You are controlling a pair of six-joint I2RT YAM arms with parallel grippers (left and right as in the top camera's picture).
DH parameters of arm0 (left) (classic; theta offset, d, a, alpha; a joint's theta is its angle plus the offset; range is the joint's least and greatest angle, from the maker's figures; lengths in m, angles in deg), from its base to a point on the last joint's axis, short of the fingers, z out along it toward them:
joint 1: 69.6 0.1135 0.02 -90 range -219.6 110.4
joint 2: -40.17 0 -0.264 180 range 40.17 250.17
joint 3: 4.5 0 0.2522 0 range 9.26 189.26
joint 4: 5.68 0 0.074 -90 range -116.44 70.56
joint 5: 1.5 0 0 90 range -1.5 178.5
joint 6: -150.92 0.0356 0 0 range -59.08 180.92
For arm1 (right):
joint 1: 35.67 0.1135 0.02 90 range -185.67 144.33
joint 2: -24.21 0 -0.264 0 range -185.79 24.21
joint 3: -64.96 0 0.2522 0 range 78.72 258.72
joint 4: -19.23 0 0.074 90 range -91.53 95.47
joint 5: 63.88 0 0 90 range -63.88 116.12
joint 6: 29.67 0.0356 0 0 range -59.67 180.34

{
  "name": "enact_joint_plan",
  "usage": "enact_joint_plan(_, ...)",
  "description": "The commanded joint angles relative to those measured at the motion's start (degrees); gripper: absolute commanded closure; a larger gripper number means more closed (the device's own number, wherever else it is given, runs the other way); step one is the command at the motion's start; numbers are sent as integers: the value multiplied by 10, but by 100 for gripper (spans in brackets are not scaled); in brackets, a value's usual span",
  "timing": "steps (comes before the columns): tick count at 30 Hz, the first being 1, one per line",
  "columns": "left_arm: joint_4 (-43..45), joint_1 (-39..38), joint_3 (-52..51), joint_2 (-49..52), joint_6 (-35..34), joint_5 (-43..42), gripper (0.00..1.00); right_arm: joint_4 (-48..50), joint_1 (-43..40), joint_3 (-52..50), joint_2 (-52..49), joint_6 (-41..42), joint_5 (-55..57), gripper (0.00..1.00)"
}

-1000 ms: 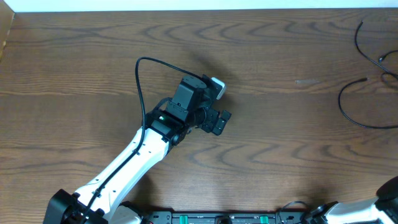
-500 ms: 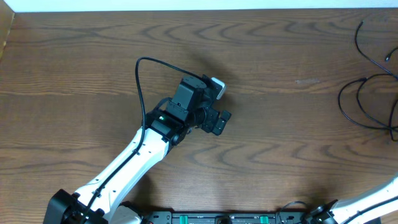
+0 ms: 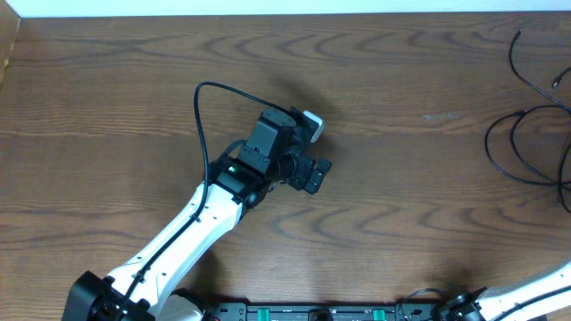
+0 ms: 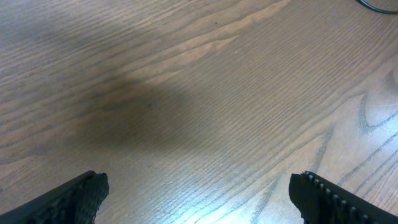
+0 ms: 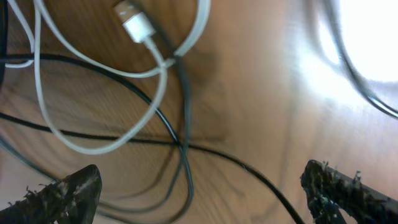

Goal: Untangle cables

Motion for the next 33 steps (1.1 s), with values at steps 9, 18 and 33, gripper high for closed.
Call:
enact_joint_plan(9,-1,1,2,-3,0,-7,2,-54,-107,3,208,46,52,1)
enact_joint_plan(18,19,1,2,-3,5,-6,2,37,0,3,231,-336,-395,1)
enact_joint_plan(33,-13,1,2,-209,-63,102,2,-260,289,1,263,-968,-493,1)
